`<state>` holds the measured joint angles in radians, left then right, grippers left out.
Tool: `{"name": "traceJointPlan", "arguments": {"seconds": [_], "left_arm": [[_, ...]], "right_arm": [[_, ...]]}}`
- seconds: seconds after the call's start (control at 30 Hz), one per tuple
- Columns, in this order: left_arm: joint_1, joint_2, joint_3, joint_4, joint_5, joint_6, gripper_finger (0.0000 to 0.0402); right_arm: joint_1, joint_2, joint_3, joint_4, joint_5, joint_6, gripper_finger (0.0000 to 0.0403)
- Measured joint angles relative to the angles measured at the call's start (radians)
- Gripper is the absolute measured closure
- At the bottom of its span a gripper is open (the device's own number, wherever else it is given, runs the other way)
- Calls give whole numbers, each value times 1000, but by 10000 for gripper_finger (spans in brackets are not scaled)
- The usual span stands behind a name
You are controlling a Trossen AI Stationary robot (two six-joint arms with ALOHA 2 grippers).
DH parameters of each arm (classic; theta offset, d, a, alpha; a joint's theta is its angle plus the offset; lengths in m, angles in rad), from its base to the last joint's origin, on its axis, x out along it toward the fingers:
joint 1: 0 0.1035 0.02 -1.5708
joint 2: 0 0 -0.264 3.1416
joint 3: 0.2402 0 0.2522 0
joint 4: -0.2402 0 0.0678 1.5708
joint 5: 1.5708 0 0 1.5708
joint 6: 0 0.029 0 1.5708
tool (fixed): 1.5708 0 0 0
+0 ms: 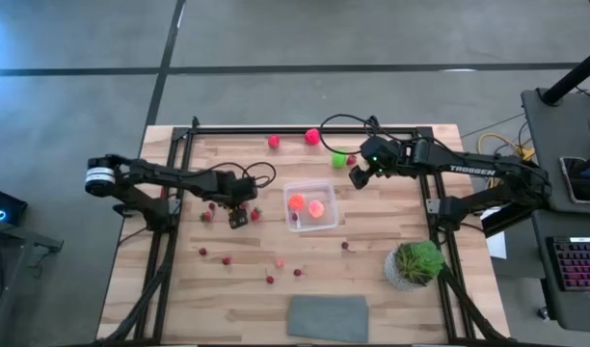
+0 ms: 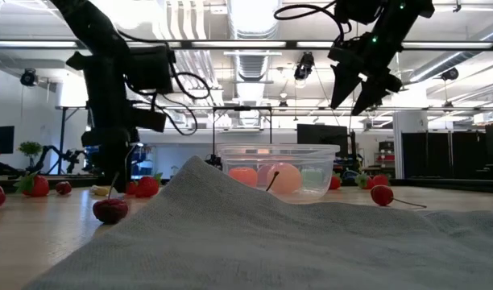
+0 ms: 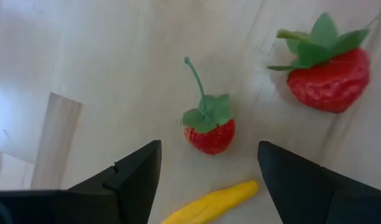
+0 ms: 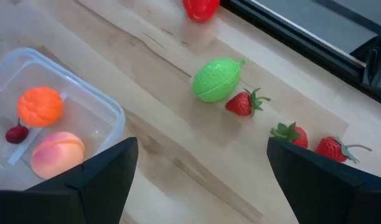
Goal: Pick and placing Produce into tupperware
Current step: Put the red strawberry into the transparent container
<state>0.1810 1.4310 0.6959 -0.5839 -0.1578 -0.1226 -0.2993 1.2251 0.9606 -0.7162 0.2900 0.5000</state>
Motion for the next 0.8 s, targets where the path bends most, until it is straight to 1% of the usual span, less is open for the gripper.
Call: {"name": "traceJointPlan", "arguments": {"seconds": [0.2,0.37,0.63,0.73,0.8], "left_arm": [[0,33,12,0,1,-1,151],[0,32,13,0,-4,-1,151],[0,29,12,0,-9,-2,151],[0,29,12,0,-8,-2,159],[0,28,12,2,-9,-1,173]], "right_arm": [[1,0,-27,0,0,10,54],[0,1,-38,9,0,16,55],[0,1,-43,130,0,-24,56],[0,1,-43,140,-1,-37,53],[0,1,-43,146,-1,-37,54]]}}
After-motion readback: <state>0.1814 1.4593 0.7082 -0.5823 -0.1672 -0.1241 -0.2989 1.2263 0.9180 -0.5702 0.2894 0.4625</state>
